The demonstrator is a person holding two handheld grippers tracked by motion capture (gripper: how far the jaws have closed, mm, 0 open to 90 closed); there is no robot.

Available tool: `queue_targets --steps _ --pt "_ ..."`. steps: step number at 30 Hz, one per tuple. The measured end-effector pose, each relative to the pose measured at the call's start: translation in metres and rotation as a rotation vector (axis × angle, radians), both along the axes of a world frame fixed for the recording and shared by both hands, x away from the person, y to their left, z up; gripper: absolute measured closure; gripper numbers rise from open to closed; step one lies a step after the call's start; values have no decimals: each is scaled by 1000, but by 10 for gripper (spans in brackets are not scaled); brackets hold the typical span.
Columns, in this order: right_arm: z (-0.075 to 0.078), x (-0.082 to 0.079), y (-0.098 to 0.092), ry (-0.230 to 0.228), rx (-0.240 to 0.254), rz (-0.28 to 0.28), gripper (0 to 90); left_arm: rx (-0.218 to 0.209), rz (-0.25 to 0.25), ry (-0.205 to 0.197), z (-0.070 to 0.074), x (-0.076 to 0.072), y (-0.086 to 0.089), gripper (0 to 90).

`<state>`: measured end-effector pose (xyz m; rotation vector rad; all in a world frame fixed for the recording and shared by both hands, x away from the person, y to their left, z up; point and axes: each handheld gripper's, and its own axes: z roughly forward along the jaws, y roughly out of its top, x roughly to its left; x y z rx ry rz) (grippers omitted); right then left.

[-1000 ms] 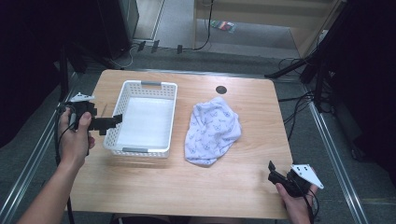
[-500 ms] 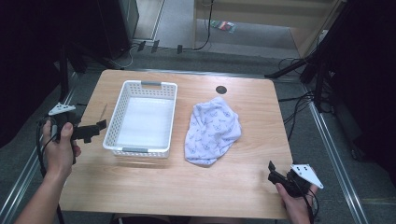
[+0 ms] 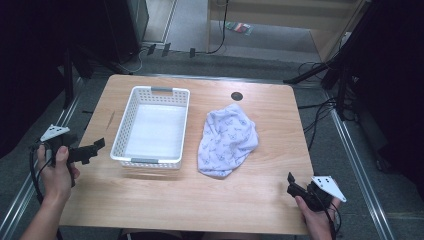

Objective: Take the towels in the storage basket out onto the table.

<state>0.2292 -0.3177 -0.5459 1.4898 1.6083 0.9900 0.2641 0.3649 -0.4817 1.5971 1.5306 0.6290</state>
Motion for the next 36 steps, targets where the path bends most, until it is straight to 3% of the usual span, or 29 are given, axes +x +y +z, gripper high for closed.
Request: queue_targets --steps 9,19,23,29,36 --pt "0 0 0 0 0 -4 130 -20 22 -9 -19 -14 6 0" --pt "0 0 0 -2 2 -2 130 -23 13 -15 -40 -26 3 0" --pt "0 0 0 -2 0 -2 131 2 -1 -3 -49 -33 -2 0" --pt "0 0 0 -1 -1 -2 130 -9 -10 0 -58 -40 -2 0" --pt "0 0 0 -3 -1 6 130 -30 -11 -27 -65 -46 -2 0"
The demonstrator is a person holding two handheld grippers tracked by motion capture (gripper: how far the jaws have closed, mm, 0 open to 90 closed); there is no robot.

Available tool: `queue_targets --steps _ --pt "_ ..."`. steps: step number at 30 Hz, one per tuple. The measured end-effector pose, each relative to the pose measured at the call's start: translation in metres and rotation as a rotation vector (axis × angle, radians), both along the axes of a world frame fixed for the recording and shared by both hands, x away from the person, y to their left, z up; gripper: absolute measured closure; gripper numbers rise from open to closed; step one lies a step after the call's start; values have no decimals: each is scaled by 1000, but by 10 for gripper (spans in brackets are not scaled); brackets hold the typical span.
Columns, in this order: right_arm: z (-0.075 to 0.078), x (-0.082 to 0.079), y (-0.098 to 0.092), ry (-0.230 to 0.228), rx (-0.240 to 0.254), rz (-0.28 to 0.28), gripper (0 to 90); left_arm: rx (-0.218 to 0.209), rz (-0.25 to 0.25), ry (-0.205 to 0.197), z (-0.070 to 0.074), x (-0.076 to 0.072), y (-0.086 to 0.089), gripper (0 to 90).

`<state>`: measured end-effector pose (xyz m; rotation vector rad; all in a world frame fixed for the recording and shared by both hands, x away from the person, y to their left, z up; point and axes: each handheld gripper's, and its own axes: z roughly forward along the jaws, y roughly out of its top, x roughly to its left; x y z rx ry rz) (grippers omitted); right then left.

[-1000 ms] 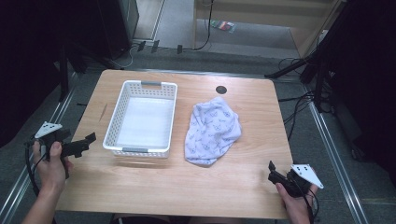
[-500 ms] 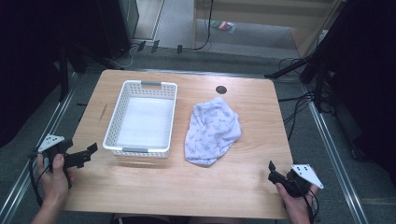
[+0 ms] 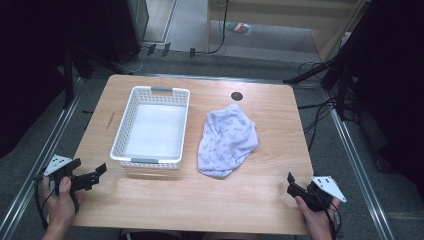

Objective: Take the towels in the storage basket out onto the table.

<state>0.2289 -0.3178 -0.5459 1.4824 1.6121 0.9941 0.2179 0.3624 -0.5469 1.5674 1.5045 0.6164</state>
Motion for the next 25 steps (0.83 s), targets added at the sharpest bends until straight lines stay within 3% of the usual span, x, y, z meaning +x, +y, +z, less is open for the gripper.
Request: queue_targets --steps 15,25 --pt "0 0 0 0 3 13 130 52 23 13 -5 8 -7 0" --pt "0 0 0 4 5 14 131 49 16 19 -5 8 -6 0"
